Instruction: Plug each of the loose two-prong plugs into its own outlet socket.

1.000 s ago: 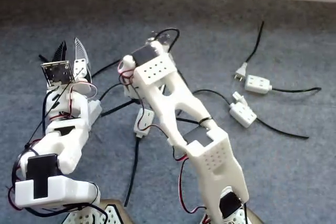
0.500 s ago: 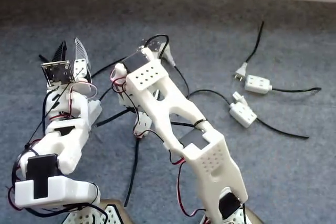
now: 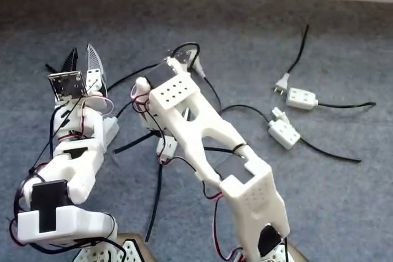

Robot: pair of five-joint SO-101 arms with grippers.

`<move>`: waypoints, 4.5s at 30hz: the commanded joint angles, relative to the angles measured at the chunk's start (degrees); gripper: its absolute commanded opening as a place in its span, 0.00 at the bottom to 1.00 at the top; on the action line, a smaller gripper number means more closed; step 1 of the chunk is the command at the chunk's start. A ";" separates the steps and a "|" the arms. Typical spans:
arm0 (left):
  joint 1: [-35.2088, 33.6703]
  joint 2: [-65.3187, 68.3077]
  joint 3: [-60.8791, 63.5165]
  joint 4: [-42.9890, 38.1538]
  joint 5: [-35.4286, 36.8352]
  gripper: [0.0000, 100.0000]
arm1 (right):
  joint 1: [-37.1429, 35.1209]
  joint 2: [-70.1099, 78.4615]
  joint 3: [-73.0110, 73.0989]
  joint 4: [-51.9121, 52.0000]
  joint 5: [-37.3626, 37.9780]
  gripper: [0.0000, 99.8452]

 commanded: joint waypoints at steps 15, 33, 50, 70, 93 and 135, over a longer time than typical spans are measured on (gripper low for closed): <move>0.66 -0.31 -0.31 -0.44 -0.09 0.12 | -0.04 -5.76 7.34 -12.79 0.44 0.01; 0.66 -0.31 -0.31 -0.44 -0.09 0.12 | 0.40 -5.58 10.77 -13.14 -1.58 0.01; 0.66 -0.31 -0.31 -0.44 -0.09 0.12 | 2.51 -5.85 16.22 -20.79 -1.58 0.01; 0.66 -0.22 -0.22 -0.35 -0.09 0.12 | 5.67 -5.67 19.03 -6.46 8.97 0.01; 1.36 -0.22 0.22 -0.35 -0.26 0.12 | 13.85 -5.58 25.36 -1.36 49.41 0.01; 1.27 -0.31 0.22 -0.35 -0.26 0.12 | 11.65 -5.85 21.85 1.01 63.30 0.21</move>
